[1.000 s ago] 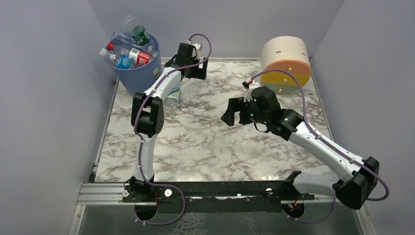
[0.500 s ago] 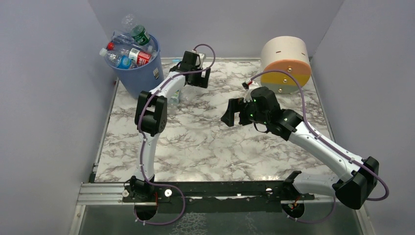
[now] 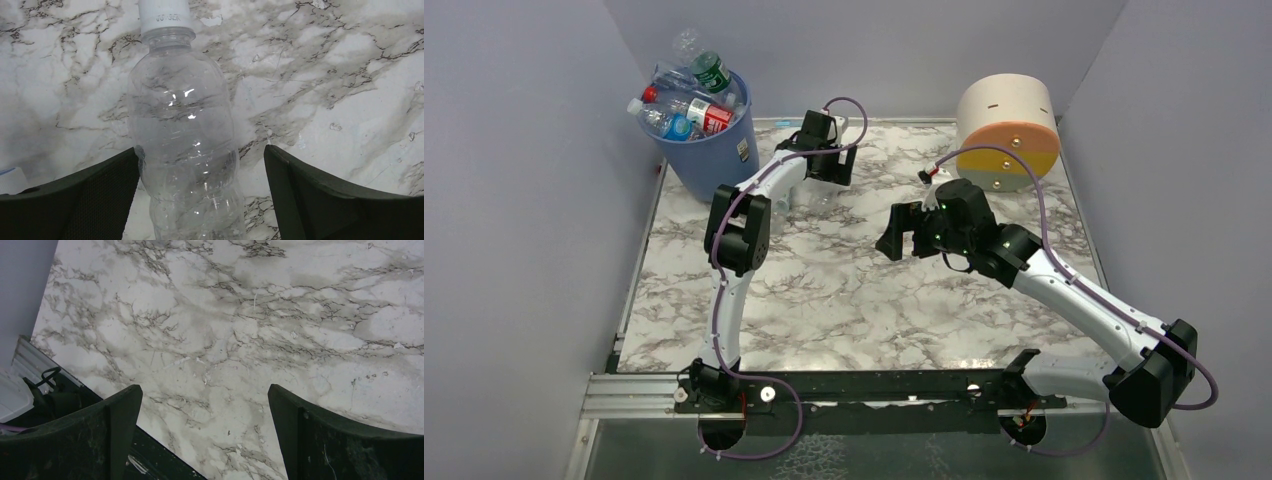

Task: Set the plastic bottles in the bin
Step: Pick up the plastic bottle at the center of the board.

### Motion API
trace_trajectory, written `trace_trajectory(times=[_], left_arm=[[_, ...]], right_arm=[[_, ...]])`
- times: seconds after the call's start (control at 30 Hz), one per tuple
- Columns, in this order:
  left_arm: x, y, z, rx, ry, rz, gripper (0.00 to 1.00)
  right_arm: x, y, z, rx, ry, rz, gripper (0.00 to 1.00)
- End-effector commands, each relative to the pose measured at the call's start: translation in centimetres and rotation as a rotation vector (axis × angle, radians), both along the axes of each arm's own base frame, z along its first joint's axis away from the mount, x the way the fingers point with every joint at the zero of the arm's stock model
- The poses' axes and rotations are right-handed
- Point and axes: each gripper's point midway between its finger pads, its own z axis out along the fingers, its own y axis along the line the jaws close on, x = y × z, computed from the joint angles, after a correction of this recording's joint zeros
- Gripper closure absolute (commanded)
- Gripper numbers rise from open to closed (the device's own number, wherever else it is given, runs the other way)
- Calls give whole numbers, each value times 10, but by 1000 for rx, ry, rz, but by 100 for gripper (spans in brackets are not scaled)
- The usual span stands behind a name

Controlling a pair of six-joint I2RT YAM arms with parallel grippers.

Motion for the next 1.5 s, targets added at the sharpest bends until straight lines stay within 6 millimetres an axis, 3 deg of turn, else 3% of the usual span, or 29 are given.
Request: trace_trajectory(times=[0.0,0.3,0.5,0.7,0.97,1.2,1.47], left_arm=[[4,-10,-4,-21,-14,-9,6],[1,-13,-7,-39,-12,-5,18],[-3,-16,-3,-56,-8,-7,34],[-4,-16,19,-75,-35,1,38],[-14,-15,74,-122,-106,4,37],[-30,-14,153,-203,-214,-4,37],[-52,-7,229,-258,-325,-19,36]], right_arm=[[-2,1,2,22,2,4,1],[-2,2,4,25,2,9,1],[-2,2,7,27,-3,9,1],[-4,1,11,32,-7,11,0],[-7,0,11,43,1,13,1],[-11,1,8,55,18,16,0],[-16,3,7,86,32,19,0]])
